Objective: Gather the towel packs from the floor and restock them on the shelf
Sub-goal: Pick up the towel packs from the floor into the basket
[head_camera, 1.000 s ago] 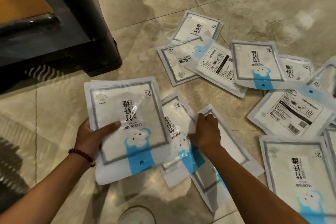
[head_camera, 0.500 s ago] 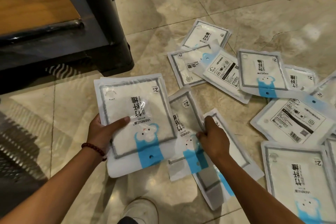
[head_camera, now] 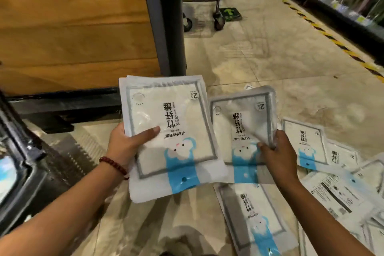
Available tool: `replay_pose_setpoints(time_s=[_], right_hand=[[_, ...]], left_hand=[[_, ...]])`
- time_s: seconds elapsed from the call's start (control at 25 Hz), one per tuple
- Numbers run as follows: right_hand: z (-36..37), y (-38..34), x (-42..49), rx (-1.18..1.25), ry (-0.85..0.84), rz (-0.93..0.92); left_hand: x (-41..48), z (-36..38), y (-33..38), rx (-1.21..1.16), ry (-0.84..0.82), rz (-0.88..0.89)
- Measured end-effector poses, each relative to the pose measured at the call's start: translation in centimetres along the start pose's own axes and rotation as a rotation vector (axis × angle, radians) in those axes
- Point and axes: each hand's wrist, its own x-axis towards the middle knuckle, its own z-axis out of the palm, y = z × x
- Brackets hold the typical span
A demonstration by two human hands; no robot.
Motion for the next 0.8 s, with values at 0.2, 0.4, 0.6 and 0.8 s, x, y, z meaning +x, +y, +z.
replay_pose_setpoints(time_s=[0.2,0.4,0.6,0.8], right_hand=[[-1.5,-12.3,0.0,0.196,-0.066,-0.259],[0.3,-23.5,-2.1,0.348,-0.184,-0.408],[4.8,-31.9,-6.3,0.456,-0.3,-0.502],[11.6,-37.0,-11.0,0.345,-0.35,-0.624]], left_hand=[[-3.8,-7.2,10.5,0.013,0.125,0.178],[-8.5,-15.6,16.6,0.023,0.349,0.289],[-12.5,-23.8,17.9,-0.013,0.551,0.308],[-14.7,-31.3,14.8,-0.042,0.725,0.256]])
